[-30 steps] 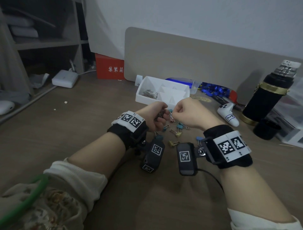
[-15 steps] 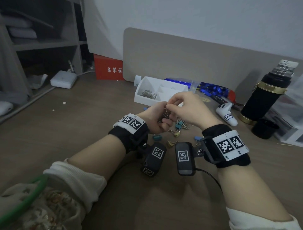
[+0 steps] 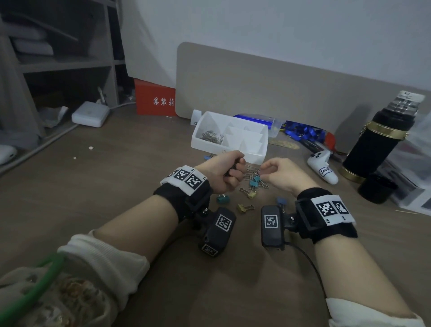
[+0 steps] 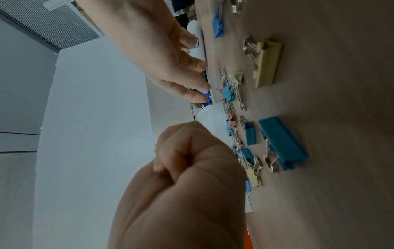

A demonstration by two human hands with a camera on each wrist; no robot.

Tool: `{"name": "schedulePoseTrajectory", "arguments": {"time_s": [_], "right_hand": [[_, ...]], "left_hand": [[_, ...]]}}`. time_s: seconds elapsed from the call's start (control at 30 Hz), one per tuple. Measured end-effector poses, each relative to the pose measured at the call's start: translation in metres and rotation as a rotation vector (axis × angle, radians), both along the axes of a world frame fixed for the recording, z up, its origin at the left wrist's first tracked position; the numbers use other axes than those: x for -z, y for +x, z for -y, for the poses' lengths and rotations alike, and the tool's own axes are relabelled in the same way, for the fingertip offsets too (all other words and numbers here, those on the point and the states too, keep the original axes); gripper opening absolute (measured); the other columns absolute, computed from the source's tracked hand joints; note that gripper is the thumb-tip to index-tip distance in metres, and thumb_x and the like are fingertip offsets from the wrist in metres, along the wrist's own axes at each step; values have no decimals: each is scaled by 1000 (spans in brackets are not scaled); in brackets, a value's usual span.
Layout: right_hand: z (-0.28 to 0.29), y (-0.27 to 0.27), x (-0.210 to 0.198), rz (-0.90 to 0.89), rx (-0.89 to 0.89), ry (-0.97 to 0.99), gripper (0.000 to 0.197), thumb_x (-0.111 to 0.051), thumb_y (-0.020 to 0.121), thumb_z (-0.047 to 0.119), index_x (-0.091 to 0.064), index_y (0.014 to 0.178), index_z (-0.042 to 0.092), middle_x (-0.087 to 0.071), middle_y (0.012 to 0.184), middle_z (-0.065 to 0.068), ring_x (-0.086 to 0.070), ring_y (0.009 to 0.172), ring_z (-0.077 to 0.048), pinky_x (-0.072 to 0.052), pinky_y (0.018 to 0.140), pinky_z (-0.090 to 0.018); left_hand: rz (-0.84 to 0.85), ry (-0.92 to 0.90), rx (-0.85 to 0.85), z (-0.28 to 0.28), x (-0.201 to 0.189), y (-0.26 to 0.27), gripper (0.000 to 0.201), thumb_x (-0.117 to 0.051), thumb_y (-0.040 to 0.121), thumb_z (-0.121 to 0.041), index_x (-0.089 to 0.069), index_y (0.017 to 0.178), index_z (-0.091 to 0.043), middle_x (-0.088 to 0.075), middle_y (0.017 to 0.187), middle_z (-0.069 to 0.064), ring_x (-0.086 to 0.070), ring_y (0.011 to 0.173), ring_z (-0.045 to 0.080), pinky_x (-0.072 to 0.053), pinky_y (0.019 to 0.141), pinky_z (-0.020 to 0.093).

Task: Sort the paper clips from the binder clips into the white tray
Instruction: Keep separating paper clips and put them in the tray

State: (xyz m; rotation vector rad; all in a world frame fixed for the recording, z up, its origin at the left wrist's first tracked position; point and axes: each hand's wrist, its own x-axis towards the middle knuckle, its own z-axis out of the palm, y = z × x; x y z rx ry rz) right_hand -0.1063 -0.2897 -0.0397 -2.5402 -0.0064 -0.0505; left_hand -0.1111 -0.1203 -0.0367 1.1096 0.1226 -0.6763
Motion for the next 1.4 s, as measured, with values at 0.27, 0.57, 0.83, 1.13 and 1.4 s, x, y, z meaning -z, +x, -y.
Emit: {"name": "schedulePoseTrajectory", "arguments": {"time_s": [0.27,0.57,0.83,1.13,1.4], "right_hand": [[-1,16,9,65,46,-3,33,-64,89,22,-61,122,22,-62,119,-1,-57,110,-18,-48,94,-33],[-19,45,4,-193,-174,-171,65,-66,83,23,-41,142,30,-46,142,-5,-50,121,-22,-47,96,-33],[-16,51,10,-202,-153,-155,60,-70,79,10,-50,133,27,-59,123,1,-58,104,-17,-49,87,-31],[-21,49,15,-95,-11,-206,21,-66,82,12,-67,101,21,-65,110,-5,-60,97,-22,-48,81,-29],[-23,46,14,-107,52,-228,12,-61,85,7,-70,91,11,-66,101,-12,-60,84,-23,-40,60,-24]], "left_hand": [[16,-30,-88,-1,1,8,36,-38,101,-31,-40,67,-20,-39,43,-9,-27,27,1,-12,25,11],[-9,-20,-142,-4,4,31,37,-39,100,-32,-39,65,-19,-28,48,-8,-21,29,3,-13,25,13],[14,5,-121,-1,5,31,38,-37,101,-30,-38,65,-20,-28,48,-8,-20,29,3,-11,27,13],[17,12,-103,1,8,30,37,-37,101,-30,-38,65,-19,-28,49,-8,-20,29,3,-12,26,13],[15,12,-100,1,10,33,37,-37,101,-29,-38,66,-19,-31,46,-8,-21,28,3,-13,26,13]]}}
